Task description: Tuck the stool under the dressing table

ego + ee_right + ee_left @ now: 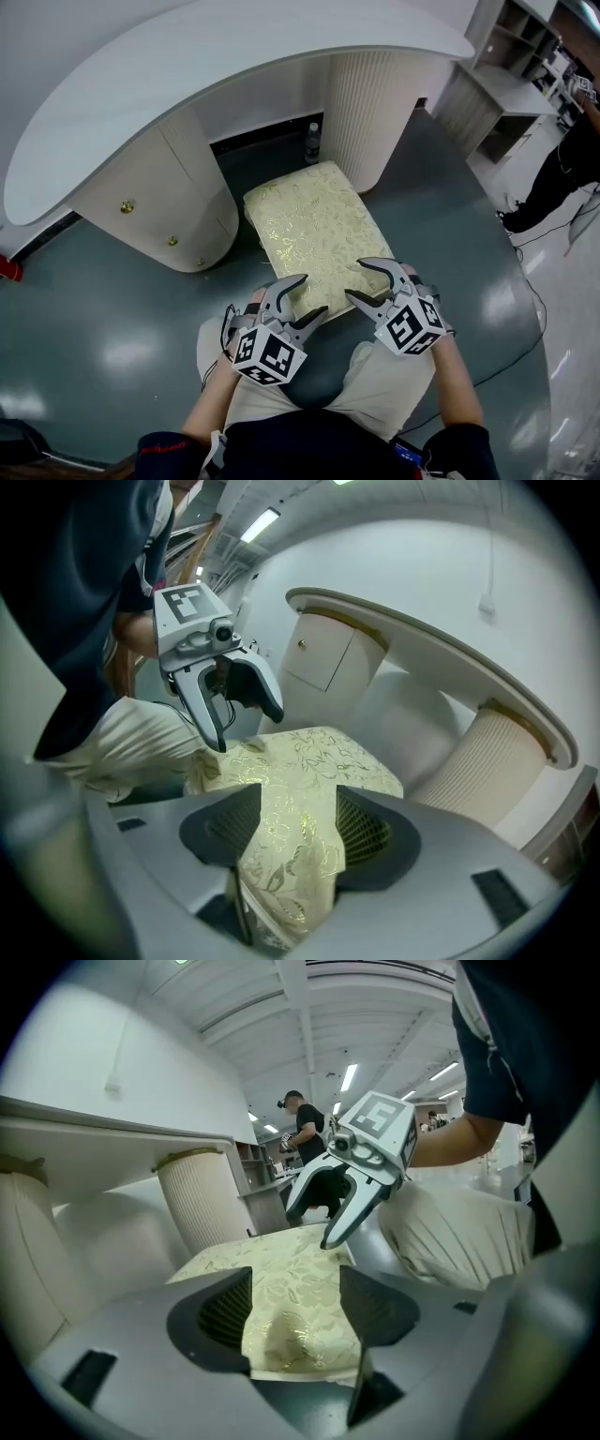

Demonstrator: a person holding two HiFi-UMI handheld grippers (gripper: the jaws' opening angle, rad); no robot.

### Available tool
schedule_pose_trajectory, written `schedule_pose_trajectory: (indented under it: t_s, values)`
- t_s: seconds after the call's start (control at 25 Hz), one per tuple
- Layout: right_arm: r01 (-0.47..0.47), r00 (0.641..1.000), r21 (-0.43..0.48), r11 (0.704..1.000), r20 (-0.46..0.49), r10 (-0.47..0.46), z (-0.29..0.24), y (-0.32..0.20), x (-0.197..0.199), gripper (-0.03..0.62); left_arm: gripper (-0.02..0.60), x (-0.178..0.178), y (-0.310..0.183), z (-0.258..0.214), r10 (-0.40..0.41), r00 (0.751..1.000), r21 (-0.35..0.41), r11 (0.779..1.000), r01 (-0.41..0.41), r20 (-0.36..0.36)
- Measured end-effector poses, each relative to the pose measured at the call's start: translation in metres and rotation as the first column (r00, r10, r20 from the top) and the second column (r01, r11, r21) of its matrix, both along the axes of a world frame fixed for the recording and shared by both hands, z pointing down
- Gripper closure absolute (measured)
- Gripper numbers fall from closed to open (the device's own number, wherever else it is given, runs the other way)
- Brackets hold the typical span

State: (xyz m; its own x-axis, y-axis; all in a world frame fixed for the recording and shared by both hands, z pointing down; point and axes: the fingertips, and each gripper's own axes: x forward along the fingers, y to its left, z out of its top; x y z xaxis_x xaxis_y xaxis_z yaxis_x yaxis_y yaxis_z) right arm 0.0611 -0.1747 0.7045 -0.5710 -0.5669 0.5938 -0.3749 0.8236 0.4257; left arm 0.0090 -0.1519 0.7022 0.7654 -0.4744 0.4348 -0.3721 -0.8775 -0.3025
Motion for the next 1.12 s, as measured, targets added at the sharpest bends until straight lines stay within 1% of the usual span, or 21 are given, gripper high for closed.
schedule_pose_trajectory:
  t_s: [0.16,0.32,0.4,0.6,0.68,0.8,1.0,1.12]
  values:
    - [0.035,0.998,-0.023,0.999,-0.048,-0.036,0.007,0.007,-0.002,0.324,0.281,-0.002,0.006,0.004,0.008,0.999,0.004,1.000,-0.008,0.034]
    - [0.055,0.991,-0.034,0.998,-0.122,-0.059,0.020,0.012,0.001,0.324,0.278,-0.007,0.011,0.014,0.011,0.997,0.015,1.000,-0.012,0.083]
    - [0.063,0.986,-0.028,0.998,-0.150,-0.067,0.023,0.012,0.002,0.321,0.275,-0.007,0.013,0.019,0.015,0.995,0.019,1.000,-0.017,0.102]
    - [0.072,0.980,0.008,0.997,-0.187,-0.069,0.024,0.013,0.000,0.315,0.272,-0.003,0.016,0.025,0.012,0.989,0.050,0.999,-0.020,0.148]
    - [0.074,0.977,0.027,0.997,-0.203,-0.067,0.024,0.013,0.000,0.315,0.272,-0.003,0.016,0.024,0.002,0.988,0.055,0.998,-0.011,0.154]
    - [0.070,0.974,0.033,0.997,-0.216,-0.061,0.023,0.011,0.000,0.315,0.272,-0.002,0.014,0.025,-0.002,0.988,0.051,0.999,-0.006,0.155]
    - [0.069,0.969,0.038,0.997,-0.242,-0.057,0.021,0.011,-0.004,0.316,0.272,-0.004,0.011,0.026,-0.013,0.991,0.007,1.000,0.012,0.132]
    - [0.059,0.970,0.030,0.998,-0.236,-0.050,0.021,0.010,-0.003,0.318,0.272,-0.004,0.009,0.027,-0.026,0.993,-0.024,0.999,0.029,0.112]
